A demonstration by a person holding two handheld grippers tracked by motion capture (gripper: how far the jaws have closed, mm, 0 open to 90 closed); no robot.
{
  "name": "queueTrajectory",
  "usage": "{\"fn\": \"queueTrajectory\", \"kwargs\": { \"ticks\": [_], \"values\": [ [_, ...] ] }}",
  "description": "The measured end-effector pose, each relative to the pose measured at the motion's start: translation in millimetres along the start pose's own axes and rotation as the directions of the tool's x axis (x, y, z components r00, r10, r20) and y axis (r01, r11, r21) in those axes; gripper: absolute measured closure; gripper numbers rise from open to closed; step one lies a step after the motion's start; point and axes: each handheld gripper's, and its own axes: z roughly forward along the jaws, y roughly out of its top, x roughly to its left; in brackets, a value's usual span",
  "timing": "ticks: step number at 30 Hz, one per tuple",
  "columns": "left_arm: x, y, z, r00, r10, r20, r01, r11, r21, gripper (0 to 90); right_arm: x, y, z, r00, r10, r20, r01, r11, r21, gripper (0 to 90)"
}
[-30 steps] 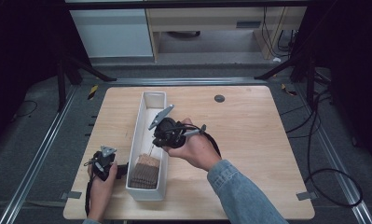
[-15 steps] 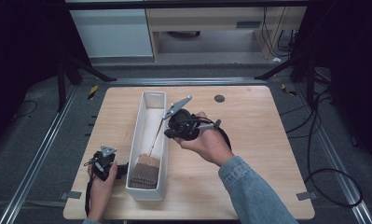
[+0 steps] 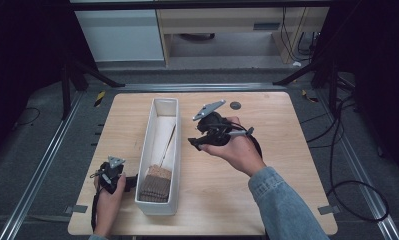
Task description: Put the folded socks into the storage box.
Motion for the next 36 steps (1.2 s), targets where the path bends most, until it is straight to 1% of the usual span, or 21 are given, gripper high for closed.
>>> {"fn": "queueTrajectory", "kwargs": {
  "ticks": [1, 4, 5, 6, 10, 14, 15, 16, 19, 20, 21, 22, 23, 25, 26, 28, 29, 30, 31, 35, 36],
  "values": [
    [0.0, 0.0, 0.0, 1.0000, 0.001, 0.000, -0.001, 1.0000, 0.000, 0.0, 0.0, 0.0, 0.0, 1.0000, 0.000, 0.000, 0.000, 1.000, 0.000, 32.9],
    [0.0, 0.0, 0.0, 1.0000, 0.000, 0.000, 0.000, 1.0000, 0.000, 0.0, -7.4, -5.7, -1.9, 0.9989, 0.019, 0.042, -0.019, 1.000, -0.014, 21.5],
    [0.0, 0.0, 0.0, 1.0000, -0.001, 0.000, 0.001, 1.0000, -0.001, 0.0, -14.0, -11.1, -3.5, 0.9962, 0.049, 0.072, -0.047, 0.999, -0.025, 15.2],
    [0.0, 0.0, 0.0, 1.0000, -0.001, 0.000, 0.001, 1.0000, -0.001, 0.0, -14.0, -11.1, -3.5, 0.9962, 0.049, 0.072, -0.047, 0.999, -0.025, 15.2],
    [0.2, 0.0, -0.2, 1.0000, 0.003, 0.000, -0.003, 1.0000, 0.002, 0.0, -24.5, -23.9, -7.2, 0.9911, 0.085, 0.102, -0.081, 0.996, -0.044, 5.2],
    [0.2, 0.0, -0.2, 1.0000, 0.003, 0.000, -0.003, 1.0000, 0.002, 0.0, -35.5, -40.4, -9.3, 0.9868, 0.107, 0.122, -0.104, 0.994, -0.030, 5.4],
    [0.2, 0.0, -0.2, 1.0000, 0.003, 0.000, -0.003, 1.0000, 0.002, 0.0, -38.6, -45.1, -9.7, 0.9851, 0.117, 0.126, -0.114, 0.993, -0.030, 5.7],
    [0.2, 0.0, -0.2, 1.0000, 0.003, 0.000, -0.003, 1.0000, 0.002, 0.0, -43.5, -53.5, -10.3, 0.9814, 0.134, 0.137, -0.132, 0.991, -0.025, 6.5],
    [0.2, 0.0, -0.2, 1.0000, 0.003, 0.000, -0.003, 1.0000, 0.002, 0.0, -47.9, -63.4, -10.2, 0.9780, 0.153, 0.142, -0.151, 0.988, -0.025, 6.6],
    [0.2, 0.0, -0.2, 1.0000, 0.003, 0.000, -0.003, 1.0000, 0.002, 0.0, -50.3, -69.7, -9.7, 0.9763, 0.159, 0.146, -0.158, 0.987, -0.020, 7.4],
    [0.1, 0.0, -0.2, 1.0000, 0.003, 0.000, -0.003, 1.0000, 0.002, 0.0, -52.7, -79.7, -7.7, 0.9717, 0.171, 0.163, -0.174, 0.985, 0.003, 8.7],
    [0.2, 0.0, -0.2, 1.0000, 0.003, -0.001, -0.003, 1.0000, 0.002, 0.0, -52.7, -79.7, -7.7, 0.9717, 0.171, 0.163, -0.174, 0.985, 0.003, 8.7],
    [0.2, 0.0, -0.2, 1.0000, 0.003, -0.001, -0.003, 1.0000, 0.002, 0.0, -53.4, -83.4, -6.9, 0.9704, 0.173, 0.168, -0.177, 0.984, 0.007, 9.5],
    [0.1, 0.0, -0.2, 1.0000, 0.004, 0.000, -0.004, 1.0000, 0.002, 0.0, -54.2, -96.0, -3.0, 0.9695, 0.174, 0.172, -0.179, 0.984, 0.015, 9.9],
    [0.1, -0.1, -0.3, 1.0000, 0.004, 0.000, -0.004, 1.0000, 0.002, 0.0, -54.2, -98.6, -2.3, 0.9688, 0.176, 0.174, -0.182, 0.983, 0.017, 10.0],
    [0.1, -0.1, -0.3, 1.0000, 0.004, 0.000, -0.004, 1.0000, 0.002, 0.0, -54.3, -110.3, 1.9, 0.9663, 0.184, 0.180, -0.191, 0.981, 0.019, 10.0],
    [0.1, -0.1, -0.3, 1.0000, 0.004, 0.000, -0.004, 1.0000, 0.002, 0.0, -54.3, -120.1, 5.4, 0.9645, 0.192, 0.181, -0.200, 0.980, 0.025, 10.1],
    [0.1, -0.1, -0.3, 1.0000, 0.004, 0.000, -0.004, 1.0000, 0.002, 0.0, -54.3, -120.1, 5.4, 0.9645, 0.192, 0.181, -0.200, 0.980, 0.025, 10.1],
    [0.1, -0.1, -0.3, 1.0000, 0.004, 0.000, -0.004, 1.0000, 0.002, 0.0, -54.1, -123.7, 6.4, 0.9636, 0.196, 0.182, -0.204, 0.979, 0.024, 10.1],
    [0.1, -0.1, -0.3, 1.0000, 0.004, 0.000, -0.004, 1.0000, 0.002, 0.0, -51.8, -143.2, 13.6, 0.9583, 0.225, 0.176, -0.236, 0.971, 0.042, 10.3],
    [0.1, -0.1, -0.3, 1.0000, 0.004, 0.000, -0.004, 1.0000, 0.002, 0.0, -51.4, -148.3, 15.3, 0.9574, 0.222, 0.185, -0.234, 0.971, 0.048, 10.3]
  ]
}}
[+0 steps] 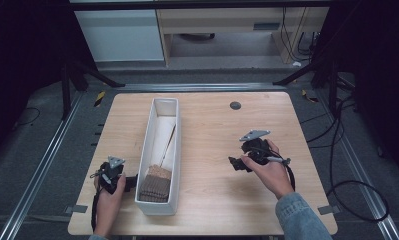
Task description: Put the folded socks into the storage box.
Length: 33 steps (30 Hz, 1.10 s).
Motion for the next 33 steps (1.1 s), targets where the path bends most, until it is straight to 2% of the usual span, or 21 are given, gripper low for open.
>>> {"fn": "queueTrajectory", "kwargs": {
  "ticks": [5, 7, 9, 14, 16, 18, 19, 21, 26, 32, 33],
  "values": [
    [0.0, 0.0, 0.0, 1.0000, 0.000, 0.000, 0.000, 1.0000, 0.000, 0.0, -6.0, -17.4, 5.9, 0.9992, 0.032, 0.023, -0.032, 0.999, 0.006, 10.4],
    [0.0, 0.0, 0.0, 1.0000, 0.000, 0.000, 0.000, 1.0000, 0.000, 0.0, -13.6, -28.7, 8.9, 0.9968, 0.068, 0.043, -0.068, 0.998, 0.003, 10.3],
    [0.0, 0.0, -0.1, 1.0000, 0.001, 0.000, -0.001, 1.0000, 0.000, 0.0, -16.1, -31.5, 9.7, 0.9958, 0.076, 0.051, -0.076, 0.997, 0.002, 10.2],
    [0.0, 0.0, 0.0, 1.0000, 0.000, 0.000, 0.000, 1.0000, 0.000, 0.0, -33.6, -49.9, 12.2, 0.9833, 0.151, 0.102, -0.149, 0.989, -0.024, 10.1],
    [0.0, 0.0, 0.0, 1.0000, 0.001, 0.000, -0.001, 1.0000, 0.000, 0.0, -41.0, -57.7, 12.9, 0.9744, 0.189, 0.121, -0.186, 0.982, -0.040, 9.7],
    [0.0, 0.0, 0.0, 1.0000, 0.001, 0.000, -0.001, 1.0000, 0.000, 0.0, -42.7, -59.5, 13.5, 0.9724, 0.197, 0.125, -0.193, 0.980, -0.043, 9.3],
    [0.0, 0.0, -0.1, 1.0000, 0.001, 0.000, -0.001, 1.0000, 0.000, 0.0, -46.8, -64.8, 16.0, 0.9662, 0.215, 0.143, -0.210, 0.977, -0.045, 9.2],
    [0.0, -0.1, 0.0, 1.0000, 0.001, 0.000, -0.001, 1.0000, 0.000, 0.0, -47.8, -66.5, 17.0, 0.9644, 0.219, 0.148, -0.215, 0.976, -0.046, 9.2],
    [0.0, 0.0, 0.0, 1.0000, 0.000, 0.000, 0.000, 1.0000, 0.000, 0.0, -51.3, -73.7, 22.3, 0.9525, 0.257, 0.164, -0.251, 0.966, -0.054, 8.6],
    [0.0, 0.0, 0.0, 1.0000, 0.001, 0.000, -0.001, 1.0000, 0.000, 0.0, -52.4, -79.2, 28.5, 0.9440, 0.268, 0.193, -0.261, 0.964, -0.058, 7.6],
    [0.0, 0.0, 0.0, 1.0000, 0.001, 0.000, -0.001, 1.0000, 0.000, 0.0, -52.4, -81.0, 29.6, 0.9404, 0.275, 0.200, -0.268, 0.961, -0.061, 7.4]
  ]
}}
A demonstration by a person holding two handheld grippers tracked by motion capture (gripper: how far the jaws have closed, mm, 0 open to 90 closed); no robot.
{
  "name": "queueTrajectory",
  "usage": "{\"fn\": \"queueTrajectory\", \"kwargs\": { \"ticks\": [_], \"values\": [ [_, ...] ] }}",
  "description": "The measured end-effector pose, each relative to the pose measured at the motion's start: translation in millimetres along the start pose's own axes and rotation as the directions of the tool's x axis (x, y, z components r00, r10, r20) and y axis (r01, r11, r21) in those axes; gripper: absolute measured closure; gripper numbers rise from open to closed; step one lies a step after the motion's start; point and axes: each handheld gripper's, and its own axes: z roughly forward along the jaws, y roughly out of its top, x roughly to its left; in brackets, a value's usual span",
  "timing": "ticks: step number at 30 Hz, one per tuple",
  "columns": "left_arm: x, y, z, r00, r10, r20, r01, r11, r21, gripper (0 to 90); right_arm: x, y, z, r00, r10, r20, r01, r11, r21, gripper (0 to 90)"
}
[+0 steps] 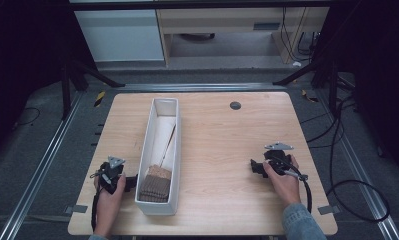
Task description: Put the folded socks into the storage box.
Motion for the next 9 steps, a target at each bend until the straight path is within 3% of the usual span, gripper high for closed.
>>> {"fn": "queueTrajectory", "kwargs": {
  "ticks": [9],
  "values": [
    [0.2, 0.1, 0.1, 1.0000, 0.002, 0.003, -0.002, 1.0000, 0.000, 0.0, -0.9, -6.2, -0.9, 0.9988, 0.038, 0.030, -0.038, 0.999, -0.007, 2.6]
  ]
}}
